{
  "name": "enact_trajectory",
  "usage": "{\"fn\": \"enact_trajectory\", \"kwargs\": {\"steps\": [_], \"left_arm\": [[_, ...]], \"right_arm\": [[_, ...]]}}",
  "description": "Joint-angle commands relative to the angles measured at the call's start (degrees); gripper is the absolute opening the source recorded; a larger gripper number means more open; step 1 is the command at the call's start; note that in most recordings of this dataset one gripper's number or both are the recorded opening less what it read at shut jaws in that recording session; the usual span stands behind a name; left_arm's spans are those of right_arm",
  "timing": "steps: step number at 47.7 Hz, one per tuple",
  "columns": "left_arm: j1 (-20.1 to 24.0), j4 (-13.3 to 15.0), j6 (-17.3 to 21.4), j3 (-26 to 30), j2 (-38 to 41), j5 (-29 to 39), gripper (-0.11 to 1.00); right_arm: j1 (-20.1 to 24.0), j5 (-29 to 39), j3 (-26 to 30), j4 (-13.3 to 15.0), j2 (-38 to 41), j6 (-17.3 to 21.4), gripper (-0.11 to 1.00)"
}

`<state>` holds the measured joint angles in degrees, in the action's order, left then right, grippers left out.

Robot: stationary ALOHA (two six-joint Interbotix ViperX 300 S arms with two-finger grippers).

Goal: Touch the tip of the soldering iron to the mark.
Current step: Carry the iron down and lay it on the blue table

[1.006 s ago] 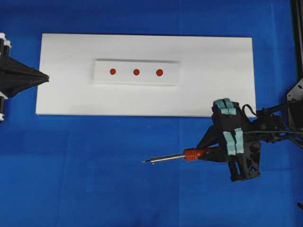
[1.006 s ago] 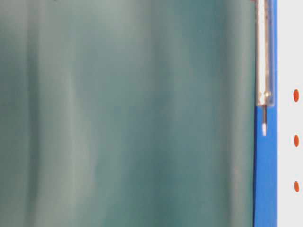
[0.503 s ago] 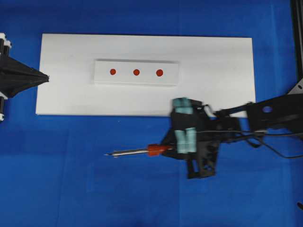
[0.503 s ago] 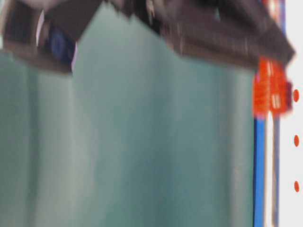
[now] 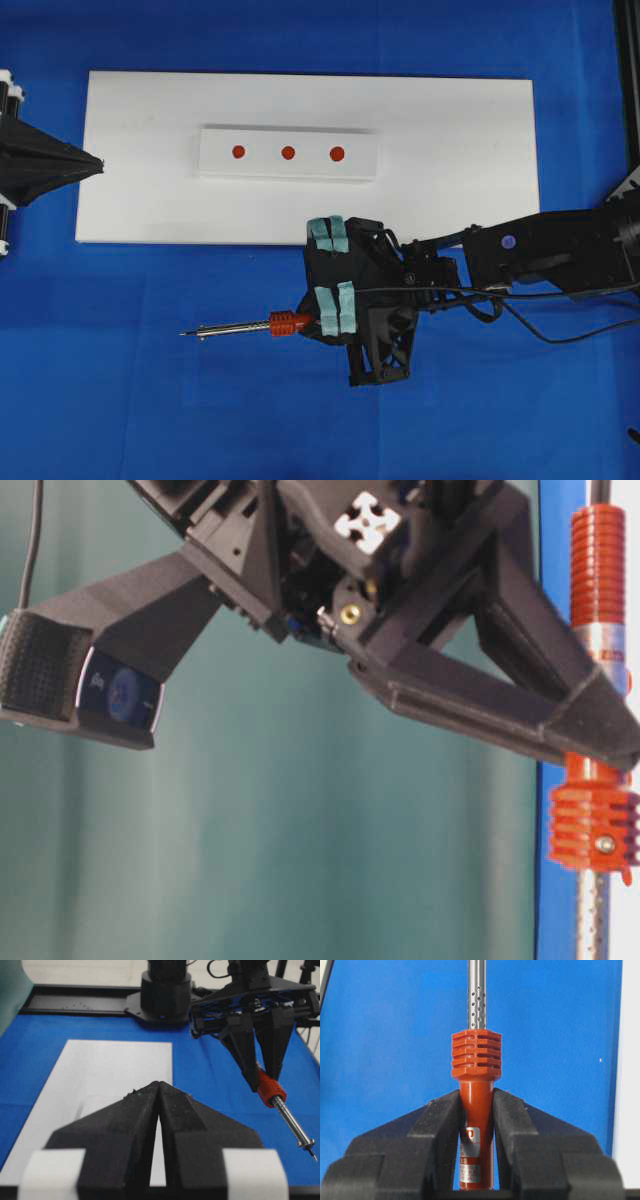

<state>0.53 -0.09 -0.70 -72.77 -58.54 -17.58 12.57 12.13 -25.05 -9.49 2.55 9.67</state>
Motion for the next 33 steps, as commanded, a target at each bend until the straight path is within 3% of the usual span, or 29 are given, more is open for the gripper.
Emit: {"fn": "enact_trajectory", "kwargs": {"steps": [1, 18, 33], "left_arm": [[0.2, 0.0, 0.0, 0.7, 0.4, -0.6, 0.00], [0.1, -0.1, 0.0, 0.6, 0.5, -0.5, 0.00], [0.1, -0.1, 0.0, 0.6, 0.5, -0.5, 0.00]], "right_arm": [[-0.1, -1.1, 1.1, 0.1, 0.2, -0.1, 0.06], [0.7, -12.0, -0.9, -1.6, 9.5, -0.1, 0.06], [1.6, -15.0, -0.7, -4.7, 14.9, -0.1, 0.06]]}}
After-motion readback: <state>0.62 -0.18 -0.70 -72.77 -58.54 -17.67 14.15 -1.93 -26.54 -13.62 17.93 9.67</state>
